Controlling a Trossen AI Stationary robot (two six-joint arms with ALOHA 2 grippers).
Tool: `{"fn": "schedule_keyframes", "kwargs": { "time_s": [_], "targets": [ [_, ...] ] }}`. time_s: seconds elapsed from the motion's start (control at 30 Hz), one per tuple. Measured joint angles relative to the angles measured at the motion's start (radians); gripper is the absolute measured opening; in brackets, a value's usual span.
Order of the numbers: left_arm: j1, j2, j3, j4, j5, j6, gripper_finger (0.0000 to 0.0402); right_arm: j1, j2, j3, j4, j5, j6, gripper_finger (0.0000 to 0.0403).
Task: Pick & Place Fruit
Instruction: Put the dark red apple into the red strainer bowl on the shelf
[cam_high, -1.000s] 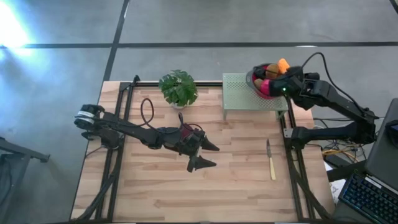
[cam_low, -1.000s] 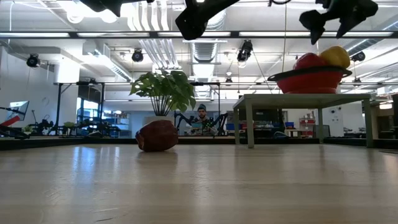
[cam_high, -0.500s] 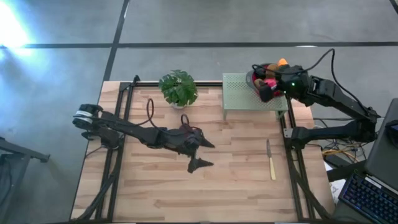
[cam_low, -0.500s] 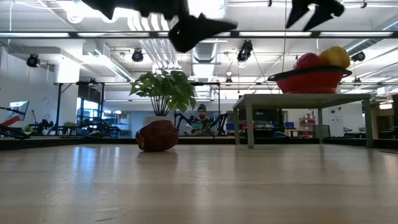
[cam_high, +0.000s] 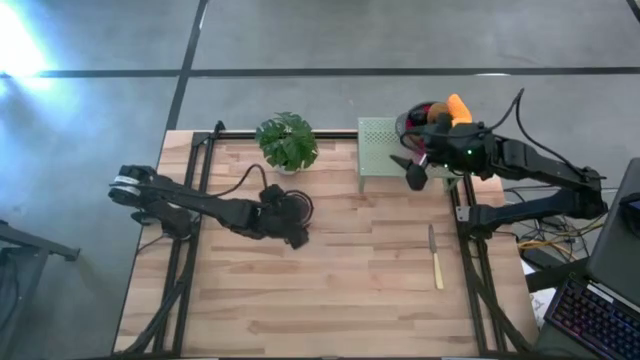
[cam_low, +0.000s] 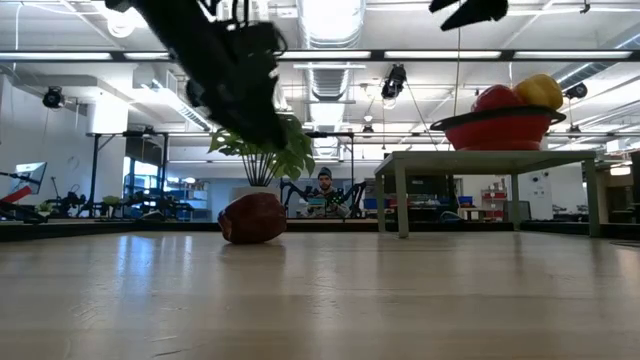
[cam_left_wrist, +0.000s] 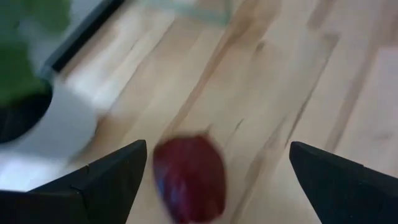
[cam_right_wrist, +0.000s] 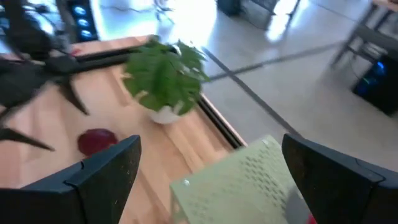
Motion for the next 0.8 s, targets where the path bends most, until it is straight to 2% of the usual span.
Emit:
{"fn": "schedule_keyframes", "kwargs": {
  "time_s": [0.2, 0.5, 0.8],
  "targets": [
    [0.014, 0.0, 0.0, -0.15, 0.002, -0.183, 0.0399, 0.05, -0.002, -0.034, 0.12, -0.005, -0.065, 0.0384],
    [0.075, 0.007, 0.0, -0.165, 0.117, -0.188, 0.0399, 0.06, -0.001, -0.128, 0.265, -0.007, -0.095, 0.0384],
    [0.09, 0.028, -0.001, -0.168, 0.174, -0.204, 0.0399, 0.061, -0.001, -0.131, 0.284, -0.064, -0.107, 0.0384]
  ]
}}
